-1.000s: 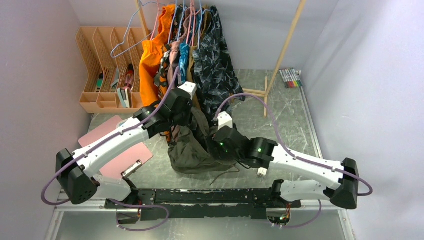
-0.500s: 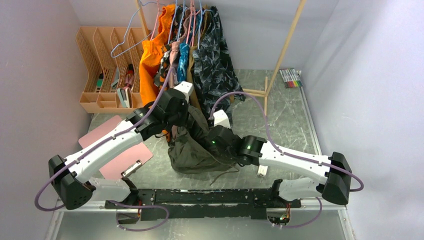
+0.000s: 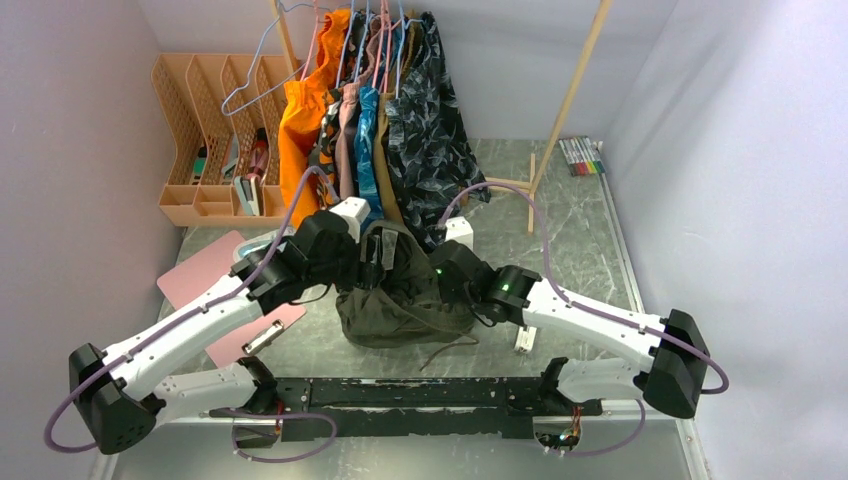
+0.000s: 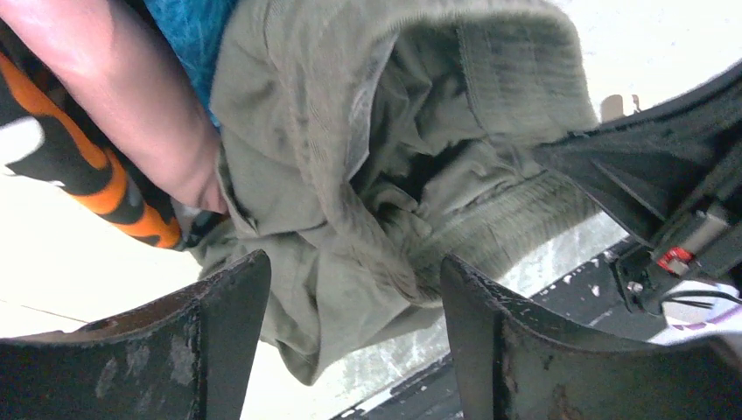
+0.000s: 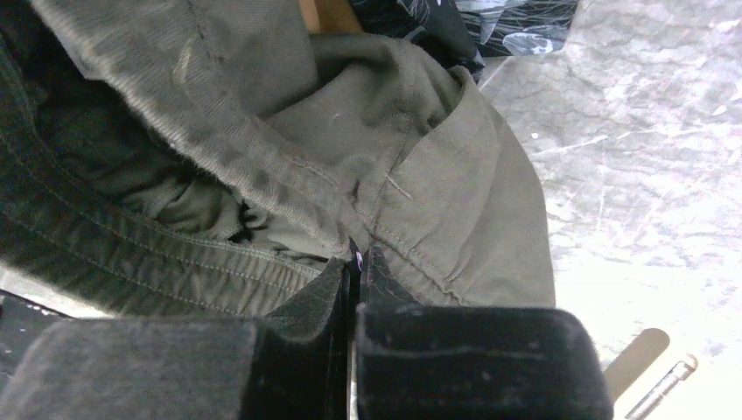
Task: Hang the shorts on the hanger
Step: Adjust the shorts at the center of the board.
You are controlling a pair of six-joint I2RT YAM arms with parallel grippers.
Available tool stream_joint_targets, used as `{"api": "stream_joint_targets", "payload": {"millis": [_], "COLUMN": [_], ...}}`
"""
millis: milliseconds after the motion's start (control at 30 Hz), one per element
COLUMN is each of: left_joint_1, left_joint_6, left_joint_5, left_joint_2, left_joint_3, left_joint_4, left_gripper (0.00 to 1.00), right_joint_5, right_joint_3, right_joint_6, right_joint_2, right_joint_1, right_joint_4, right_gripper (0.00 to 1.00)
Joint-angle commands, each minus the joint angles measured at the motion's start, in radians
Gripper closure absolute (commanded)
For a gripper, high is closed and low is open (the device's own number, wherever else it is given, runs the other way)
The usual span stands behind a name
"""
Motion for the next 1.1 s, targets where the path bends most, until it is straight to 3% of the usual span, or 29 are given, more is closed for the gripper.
{"api": "stream_joint_targets", "payload": {"millis": [0, 267, 467, 533, 667, 833, 967, 1067], "left_joint_1": [-0.014, -0.098, -0.102, -0.102, -0.101, -0.102, -0.101, -0.102], "left_joint_6": [-0.087, -0.156, -0.215, -0.226, -0.240, -0.167, -0.063, -0.033], "left_joint_5": [0.092, -0.018, -0.133, -0.163, -0.241, -0.364, -0.367, -0.367], "left_joint_2": [-0.056, 0.013, 0.120, 0.135, 0.102, -0.042, -0.111, -0.130], "left_joint_3": [-0.053, -0.061, -0.061, -0.067, -0.050, 0.183, 0.451, 0.578], "left_joint_4": [0.053, 0.042, 0.049, 0.048, 0.015, -0.202, -0.335, -0.407], "left_gripper": [0.24, 0.22, 0.31, 0.44, 0.90, 0.93, 0.93, 0.93], "right_joint_5": [-0.101, -0.147, -0.164, -0.162, -0.136, 0.008, 0.170, 0.238], "right_joint_3": [-0.021, -0.014, -0.013, -0.017, -0.022, 0.179, 0.434, 0.524], "right_joint_6": [0.073, 0.083, 0.097, 0.101, 0.099, 0.023, -0.058, -0.076], "right_joint_2": [-0.007, -0.010, -0.041, -0.056, -0.092, -0.126, -0.120, -0.120], "right_joint_1": [-0.050, -0.073, -0.074, -0.075, -0.073, -0.075, -0.074, -0.075], "right_joint_4": [0.060, 0.074, 0.064, 0.058, 0.046, -0.089, -0.235, -0.292], "right_gripper": [1.00, 1.00, 1.00, 1.00, 1.00, 1.00, 1.00, 1.00]}}
